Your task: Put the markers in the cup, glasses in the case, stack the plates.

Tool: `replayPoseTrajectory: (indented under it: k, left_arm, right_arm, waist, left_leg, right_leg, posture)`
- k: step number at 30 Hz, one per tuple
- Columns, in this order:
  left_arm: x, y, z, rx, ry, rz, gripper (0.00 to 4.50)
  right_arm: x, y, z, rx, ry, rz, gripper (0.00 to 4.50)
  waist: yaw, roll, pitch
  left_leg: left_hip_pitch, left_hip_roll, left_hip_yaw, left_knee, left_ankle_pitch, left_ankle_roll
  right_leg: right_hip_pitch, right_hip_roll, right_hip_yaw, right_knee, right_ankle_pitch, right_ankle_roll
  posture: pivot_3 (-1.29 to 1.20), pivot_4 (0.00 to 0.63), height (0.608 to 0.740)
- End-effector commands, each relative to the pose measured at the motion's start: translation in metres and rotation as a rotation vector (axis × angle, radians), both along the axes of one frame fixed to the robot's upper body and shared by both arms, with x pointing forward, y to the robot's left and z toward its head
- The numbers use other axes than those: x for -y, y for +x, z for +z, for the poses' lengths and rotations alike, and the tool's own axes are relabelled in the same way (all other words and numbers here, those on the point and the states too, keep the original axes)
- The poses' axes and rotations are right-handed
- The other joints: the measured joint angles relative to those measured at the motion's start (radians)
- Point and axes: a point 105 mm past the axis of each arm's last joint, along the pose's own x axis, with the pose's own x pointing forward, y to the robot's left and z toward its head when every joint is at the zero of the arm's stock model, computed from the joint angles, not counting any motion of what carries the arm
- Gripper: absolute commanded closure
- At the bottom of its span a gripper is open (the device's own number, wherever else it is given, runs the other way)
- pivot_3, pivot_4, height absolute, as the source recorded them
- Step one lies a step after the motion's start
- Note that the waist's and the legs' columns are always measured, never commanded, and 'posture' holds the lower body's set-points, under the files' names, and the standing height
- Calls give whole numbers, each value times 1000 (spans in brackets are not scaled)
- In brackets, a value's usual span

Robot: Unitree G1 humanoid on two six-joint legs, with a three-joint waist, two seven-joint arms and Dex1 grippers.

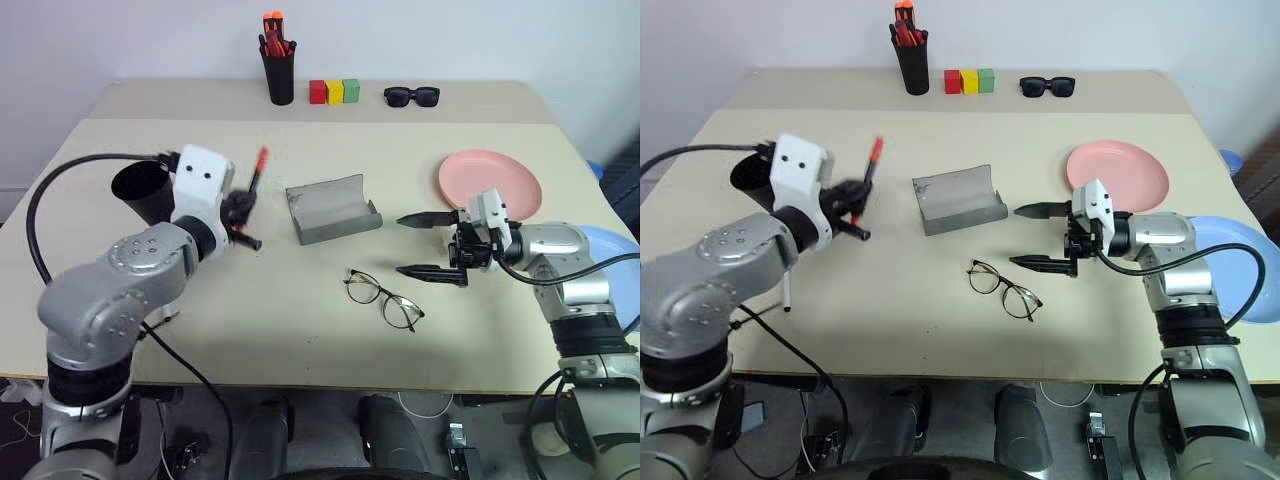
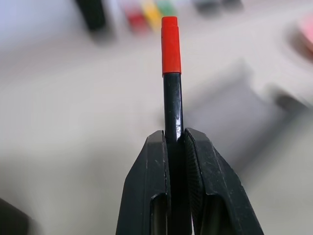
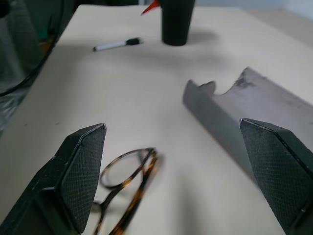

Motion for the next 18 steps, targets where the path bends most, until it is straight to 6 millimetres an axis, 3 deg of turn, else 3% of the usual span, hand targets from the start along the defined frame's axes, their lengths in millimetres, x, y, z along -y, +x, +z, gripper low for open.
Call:
replayPoseTrajectory:
  k: [1,6,14,18]
  left_arm:
    - [-26,-7,36,326,83,179,4472]
    - [-57,-5,37,432,62,359,4472]
    - [-102,6,31,443,8,577,4472]
    - [-112,12,32,452,-5,611,4472]
  right_arm:
    - [0,9,10,68,32,-27,27]
    - [-6,15,4,65,43,-26,27]
    - [-3,16,4,71,48,-24,27]
    - [-1,15,2,71,52,-28,27]
  waist:
    - [4,0,0]
    - [8,0,0]
    - [1,0,0]
    - [2,0,0]
  left_leg:
    - [0,0,0,0,0,0]
    - [-1,0,-1,0,0,0]
    - [-1,0,-1,1,0,0]
    - [0,0,-1,1,0,0]
  right_leg:
    - [0,0,0,0,0,0]
    - [0,0,0,-1,0,0]
    - [-1,0,0,1,0,1]
    - [-1,0,0,2,0,1]
  posture:
    - [0,150,740]
    - [0,150,740]
    - [0,150,740]
    - [0,150,740]
